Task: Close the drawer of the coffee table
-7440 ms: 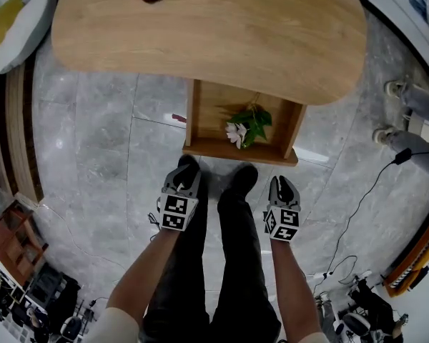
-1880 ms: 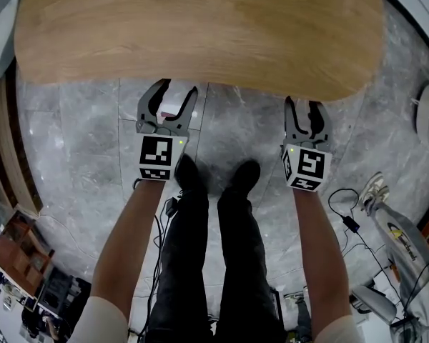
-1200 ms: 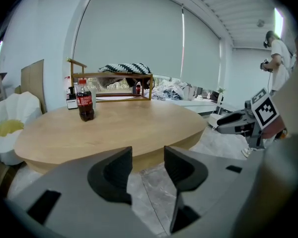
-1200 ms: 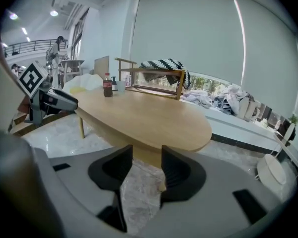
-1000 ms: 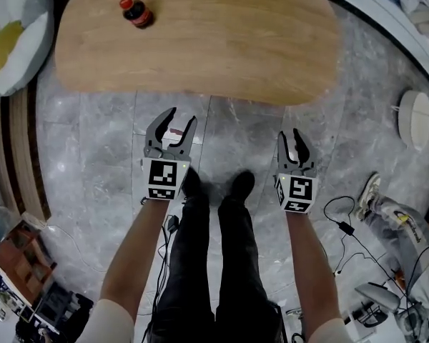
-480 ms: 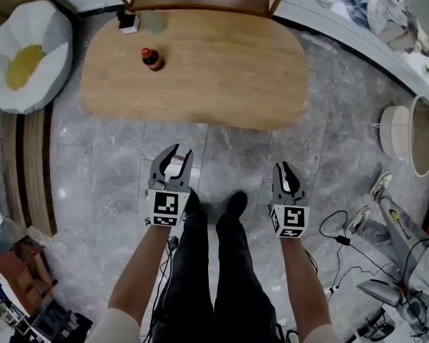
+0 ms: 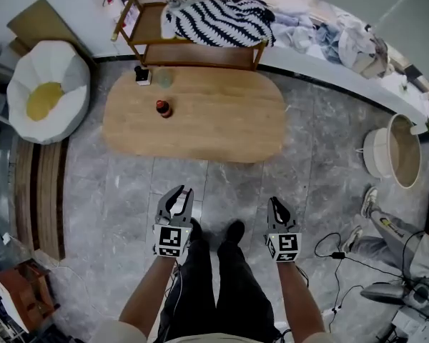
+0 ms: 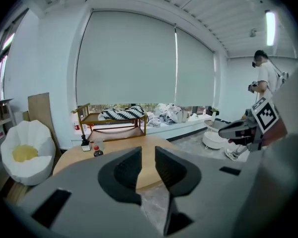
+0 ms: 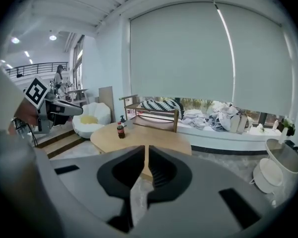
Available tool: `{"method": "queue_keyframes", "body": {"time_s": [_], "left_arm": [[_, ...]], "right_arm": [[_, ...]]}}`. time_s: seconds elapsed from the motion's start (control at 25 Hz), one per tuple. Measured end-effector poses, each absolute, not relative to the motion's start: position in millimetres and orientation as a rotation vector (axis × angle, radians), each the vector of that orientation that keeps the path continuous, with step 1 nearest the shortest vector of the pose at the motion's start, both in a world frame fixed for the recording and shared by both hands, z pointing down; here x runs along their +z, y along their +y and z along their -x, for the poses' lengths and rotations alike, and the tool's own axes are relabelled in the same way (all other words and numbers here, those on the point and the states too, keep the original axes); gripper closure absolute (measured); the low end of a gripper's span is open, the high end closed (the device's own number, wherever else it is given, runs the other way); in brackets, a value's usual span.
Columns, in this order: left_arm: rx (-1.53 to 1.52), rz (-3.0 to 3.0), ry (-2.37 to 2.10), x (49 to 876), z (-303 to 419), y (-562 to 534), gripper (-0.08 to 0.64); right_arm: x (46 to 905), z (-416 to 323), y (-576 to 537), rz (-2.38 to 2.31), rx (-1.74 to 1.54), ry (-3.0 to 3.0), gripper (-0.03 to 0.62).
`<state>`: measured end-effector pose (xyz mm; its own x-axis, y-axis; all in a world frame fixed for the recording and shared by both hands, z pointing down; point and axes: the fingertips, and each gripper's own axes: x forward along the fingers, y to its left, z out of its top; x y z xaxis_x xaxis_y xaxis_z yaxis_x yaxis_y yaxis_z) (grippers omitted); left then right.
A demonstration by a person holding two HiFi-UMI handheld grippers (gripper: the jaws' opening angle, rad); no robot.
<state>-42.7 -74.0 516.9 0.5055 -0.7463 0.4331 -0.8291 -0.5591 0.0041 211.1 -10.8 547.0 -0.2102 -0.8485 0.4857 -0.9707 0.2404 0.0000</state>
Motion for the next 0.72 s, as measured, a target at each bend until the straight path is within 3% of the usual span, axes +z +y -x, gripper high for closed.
{"method": "queue_keyframes", "body": {"time_s": [0.24, 0.72], "left_arm": [[0.519, -2.541, -1.397, 449, 65, -59, 0.505], [0.448, -2.565, -1.436, 336, 94, -44, 0.52]], "right_arm": [[477, -214, -1, -1.699, 0.352, -2.155, 0.552], [356, -219, 9, -1.782, 0.241, -2.182, 0.552]]}}
